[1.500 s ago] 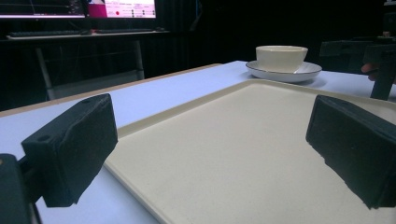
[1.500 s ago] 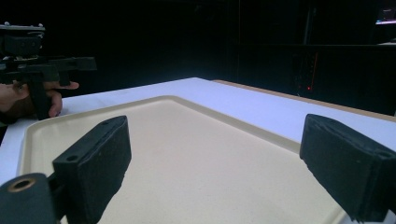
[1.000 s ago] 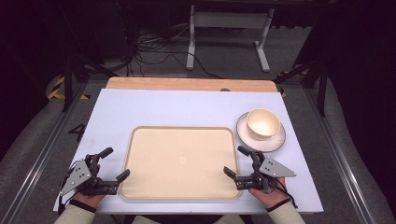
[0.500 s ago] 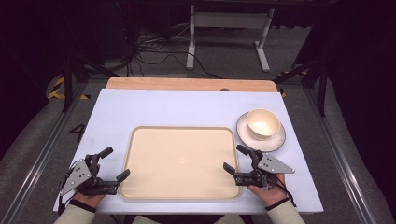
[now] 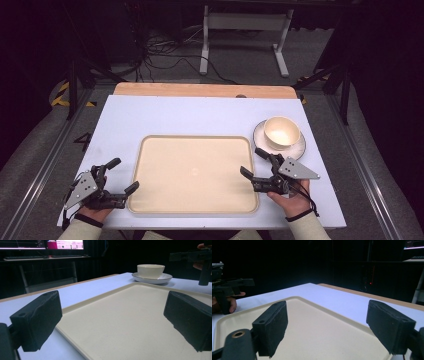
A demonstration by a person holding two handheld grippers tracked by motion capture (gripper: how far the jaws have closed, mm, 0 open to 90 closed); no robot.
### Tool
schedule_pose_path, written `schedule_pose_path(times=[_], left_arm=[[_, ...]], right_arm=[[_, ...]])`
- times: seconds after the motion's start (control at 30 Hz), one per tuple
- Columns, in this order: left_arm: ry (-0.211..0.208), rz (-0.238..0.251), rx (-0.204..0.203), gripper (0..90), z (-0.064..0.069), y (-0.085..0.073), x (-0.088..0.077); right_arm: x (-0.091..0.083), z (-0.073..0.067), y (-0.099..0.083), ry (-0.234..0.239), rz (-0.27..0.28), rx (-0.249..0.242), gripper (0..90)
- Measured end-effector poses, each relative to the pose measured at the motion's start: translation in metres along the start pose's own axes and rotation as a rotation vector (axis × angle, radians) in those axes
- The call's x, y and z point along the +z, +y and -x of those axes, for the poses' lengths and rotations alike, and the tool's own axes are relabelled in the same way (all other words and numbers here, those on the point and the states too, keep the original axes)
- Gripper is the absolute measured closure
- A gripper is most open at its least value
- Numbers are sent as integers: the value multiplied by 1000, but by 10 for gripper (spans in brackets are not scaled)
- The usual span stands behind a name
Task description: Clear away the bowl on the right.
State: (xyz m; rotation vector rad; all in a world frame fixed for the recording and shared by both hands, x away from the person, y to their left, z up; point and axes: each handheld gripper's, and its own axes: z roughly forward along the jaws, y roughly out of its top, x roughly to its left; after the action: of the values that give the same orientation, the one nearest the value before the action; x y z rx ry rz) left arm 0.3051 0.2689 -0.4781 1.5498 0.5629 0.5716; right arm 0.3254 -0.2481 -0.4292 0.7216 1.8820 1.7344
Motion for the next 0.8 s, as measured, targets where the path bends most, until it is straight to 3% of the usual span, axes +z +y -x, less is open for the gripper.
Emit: schedule_pose_path(times=[0.27,0.43,0.8], left_arm=[[0,0,-1,20,0,0,0],[-1,-3,-1,20,0,0,0],[0,-3,0,19,0,0,0]], right_arm=[[2,-3,17,7,18,-4,191],[5,-3,30,14,33,29,205],[11,2,45,25,26,5,231]])
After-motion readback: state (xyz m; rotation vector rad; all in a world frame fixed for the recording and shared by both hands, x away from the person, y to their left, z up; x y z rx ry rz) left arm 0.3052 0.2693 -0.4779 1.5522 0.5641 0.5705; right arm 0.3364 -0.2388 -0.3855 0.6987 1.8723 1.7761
